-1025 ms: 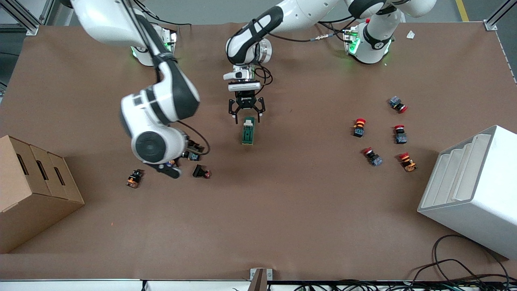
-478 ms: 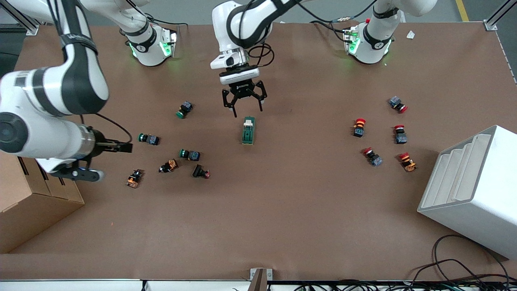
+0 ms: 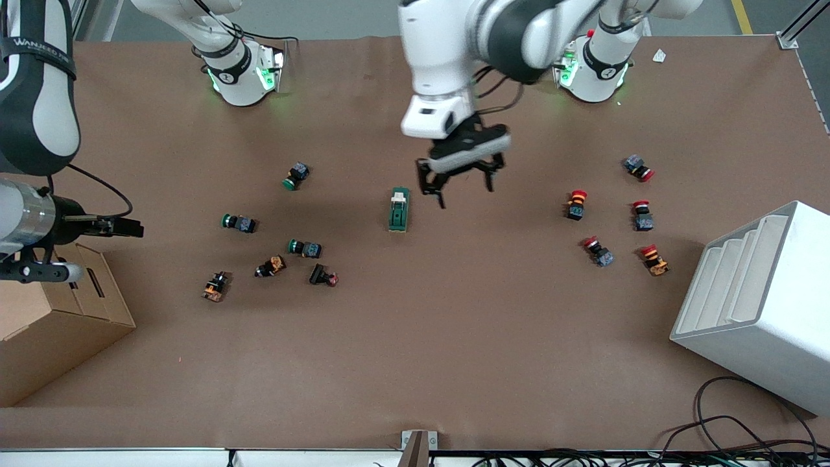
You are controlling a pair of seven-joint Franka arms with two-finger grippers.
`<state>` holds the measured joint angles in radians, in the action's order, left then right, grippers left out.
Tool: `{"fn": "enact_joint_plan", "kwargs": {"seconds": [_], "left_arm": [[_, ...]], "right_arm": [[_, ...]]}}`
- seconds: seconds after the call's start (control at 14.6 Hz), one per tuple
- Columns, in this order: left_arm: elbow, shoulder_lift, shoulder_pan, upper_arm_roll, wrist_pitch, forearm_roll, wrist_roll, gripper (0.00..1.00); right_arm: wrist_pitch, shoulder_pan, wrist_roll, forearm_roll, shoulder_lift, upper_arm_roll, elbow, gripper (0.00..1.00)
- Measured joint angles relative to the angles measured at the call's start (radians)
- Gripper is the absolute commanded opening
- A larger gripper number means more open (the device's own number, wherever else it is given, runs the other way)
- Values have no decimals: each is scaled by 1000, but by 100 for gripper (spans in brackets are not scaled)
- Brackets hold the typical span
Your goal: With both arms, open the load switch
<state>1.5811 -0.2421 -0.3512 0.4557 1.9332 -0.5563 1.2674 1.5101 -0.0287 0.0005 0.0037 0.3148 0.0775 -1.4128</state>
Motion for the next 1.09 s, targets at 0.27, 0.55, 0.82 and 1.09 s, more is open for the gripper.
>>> {"fn": "enact_joint_plan", "kwargs": {"seconds": [0.27, 0.55, 0.82, 1.09], "left_arm": [[-60, 61, 221, -2, -98, 165, -385, 100], [-77, 120, 397, -54, -156, 381, -758, 100], [-72, 216, 401, -259, -298, 529, -1030, 100], [17, 304, 396, -302, -346, 549, -1154, 100]], "right_arm": [[-3, 10, -53, -12, -1, -3, 25, 100], [-5, 27, -69, -12, -1, -3, 29, 100], [-35, 29, -69, -12, -1, -3, 48, 100], [-92, 29, -69, -12, -1, -4, 65, 100]]}}
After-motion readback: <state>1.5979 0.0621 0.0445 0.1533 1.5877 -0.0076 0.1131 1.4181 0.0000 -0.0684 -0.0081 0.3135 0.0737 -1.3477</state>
